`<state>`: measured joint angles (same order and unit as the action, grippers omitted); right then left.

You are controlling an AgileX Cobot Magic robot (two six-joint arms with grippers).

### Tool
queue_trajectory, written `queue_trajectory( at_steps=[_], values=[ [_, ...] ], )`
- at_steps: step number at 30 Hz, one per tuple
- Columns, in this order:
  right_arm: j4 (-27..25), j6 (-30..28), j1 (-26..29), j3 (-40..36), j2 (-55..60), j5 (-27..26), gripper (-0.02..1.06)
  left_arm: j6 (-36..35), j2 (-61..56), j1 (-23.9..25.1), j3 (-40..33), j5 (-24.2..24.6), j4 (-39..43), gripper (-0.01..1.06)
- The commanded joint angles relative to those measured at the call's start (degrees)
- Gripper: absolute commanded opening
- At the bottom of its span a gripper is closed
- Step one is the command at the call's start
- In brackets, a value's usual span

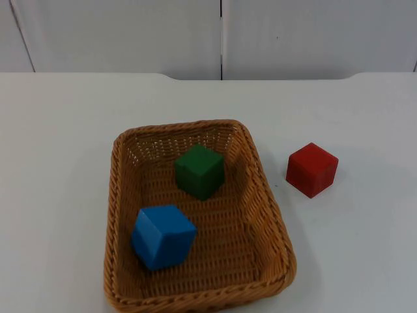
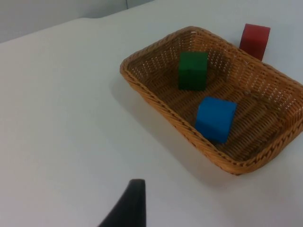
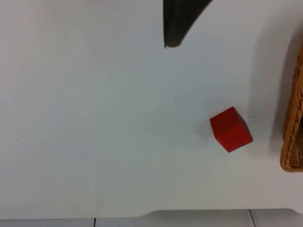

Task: Pick up one cube with each hand and place exactly two cubes into the same basket, leaving the remaining cube outside.

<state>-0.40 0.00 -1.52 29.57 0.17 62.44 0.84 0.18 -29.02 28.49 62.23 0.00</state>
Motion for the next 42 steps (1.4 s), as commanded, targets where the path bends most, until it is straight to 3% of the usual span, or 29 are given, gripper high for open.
queue_trajectory(
  at_steps=[1,16,31,42],
  values=[
    [-0.1,-0.8,0.1,-0.1,-0.2,-0.7,1.05,-0.4,-0.2,-0.2,-0.3,-0.7,0.3,1.05],
    [-0.1,-0.8,0.1,-0.1,-0.2,-0.7,1.05,-0.4,-0.2,0.5,-0.3,-0.7,0.0,1.05],
    [-0.2,-0.8,0.1,-0.1,-0.2,-0.7,1.05,-0.4,-0.2,17.5,-0.3,-0.7,0.3,1.05],
    [-0.2,-0.8,0.1,-0.1,-0.2,-0.7,1.05,-0.4,-0.2,25.1,-0.3,-0.7,0.3,1.05]
  ],
)
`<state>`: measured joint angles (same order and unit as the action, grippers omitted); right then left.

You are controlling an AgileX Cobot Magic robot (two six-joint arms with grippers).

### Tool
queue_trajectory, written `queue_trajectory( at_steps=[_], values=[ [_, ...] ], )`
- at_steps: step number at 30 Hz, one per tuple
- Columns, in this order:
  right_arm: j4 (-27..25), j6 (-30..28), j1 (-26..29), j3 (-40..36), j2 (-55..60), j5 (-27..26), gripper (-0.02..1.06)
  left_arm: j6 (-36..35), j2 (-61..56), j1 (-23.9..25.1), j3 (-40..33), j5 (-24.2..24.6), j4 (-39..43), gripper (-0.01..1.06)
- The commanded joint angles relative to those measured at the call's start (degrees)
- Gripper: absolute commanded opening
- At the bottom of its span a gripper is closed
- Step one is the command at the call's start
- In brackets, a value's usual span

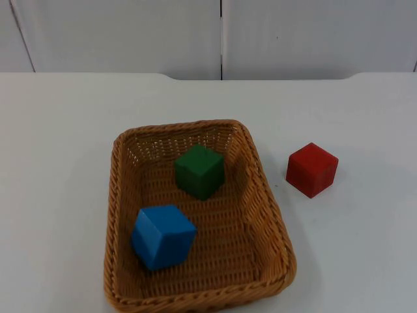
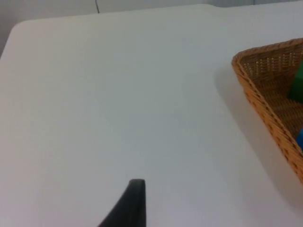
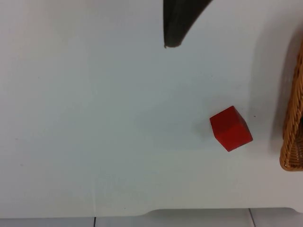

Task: Pick up one cube with each hand and place exactly two cubes into the same basket, leaving the remaining cube outside.

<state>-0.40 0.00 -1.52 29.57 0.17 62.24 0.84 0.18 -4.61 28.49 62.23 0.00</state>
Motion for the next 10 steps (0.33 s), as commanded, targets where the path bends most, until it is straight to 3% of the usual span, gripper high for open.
queue_trajectory(
  at_steps=[1,10],
  values=[
    [-0.2,-0.8,0.1,-0.1,-0.2,-0.5,1.05,-0.4,-0.2,1.4,-0.3,-0.7,0.3,1.05],
    [-0.2,-0.8,0.1,-0.1,-0.2,-0.5,1.05,-0.4,-0.2,6.4,-0.3,-0.7,0.3,1.05]
  ],
)
